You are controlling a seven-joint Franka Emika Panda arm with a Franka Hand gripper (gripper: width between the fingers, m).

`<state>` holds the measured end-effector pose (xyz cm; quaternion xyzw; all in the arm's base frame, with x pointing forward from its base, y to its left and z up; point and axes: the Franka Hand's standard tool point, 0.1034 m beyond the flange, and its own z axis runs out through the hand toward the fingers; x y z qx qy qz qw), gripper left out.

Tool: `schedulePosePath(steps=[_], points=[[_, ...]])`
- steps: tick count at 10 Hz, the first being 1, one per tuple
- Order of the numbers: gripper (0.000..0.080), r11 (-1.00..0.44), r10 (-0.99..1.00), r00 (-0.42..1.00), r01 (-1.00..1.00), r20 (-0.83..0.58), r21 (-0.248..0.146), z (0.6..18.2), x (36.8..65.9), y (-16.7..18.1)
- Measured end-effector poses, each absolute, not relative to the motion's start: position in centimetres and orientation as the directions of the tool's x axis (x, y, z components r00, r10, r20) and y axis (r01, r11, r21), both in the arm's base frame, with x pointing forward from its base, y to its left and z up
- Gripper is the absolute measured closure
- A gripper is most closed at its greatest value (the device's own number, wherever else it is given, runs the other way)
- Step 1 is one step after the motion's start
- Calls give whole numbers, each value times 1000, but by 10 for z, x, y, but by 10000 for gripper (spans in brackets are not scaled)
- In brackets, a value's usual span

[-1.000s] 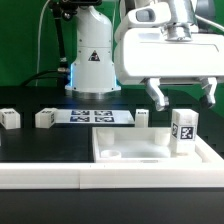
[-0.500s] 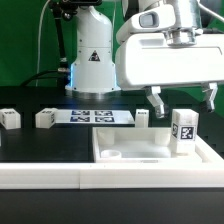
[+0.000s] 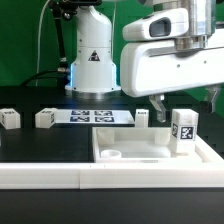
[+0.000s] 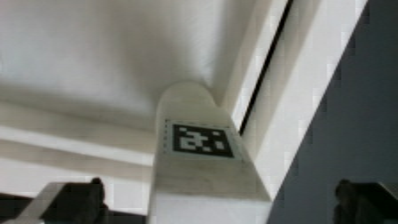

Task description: Assemble one leg

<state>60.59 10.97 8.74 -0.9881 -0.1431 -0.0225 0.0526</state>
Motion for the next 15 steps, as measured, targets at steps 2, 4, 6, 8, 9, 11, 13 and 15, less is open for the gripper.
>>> schedulePosePath(steps=[2,4,6,8,9,11,13,15], points=[[151,-952,287,958,285,-3,-113,88,609,107],[151,-959,262,965,263,29,-107,91,618,98],[151,-966,229,972,234,60,-107,91,623,94],[242,-969,217,974,224,73,-105,90,622,97],[242,-969,217,974,223,73,-105,90,622,96],[512,-969,217,973,224,74,-105,90,622,97],[512,-972,201,977,208,72,-106,90,622,97],[512,-979,161,985,168,68,-112,90,622,98]])
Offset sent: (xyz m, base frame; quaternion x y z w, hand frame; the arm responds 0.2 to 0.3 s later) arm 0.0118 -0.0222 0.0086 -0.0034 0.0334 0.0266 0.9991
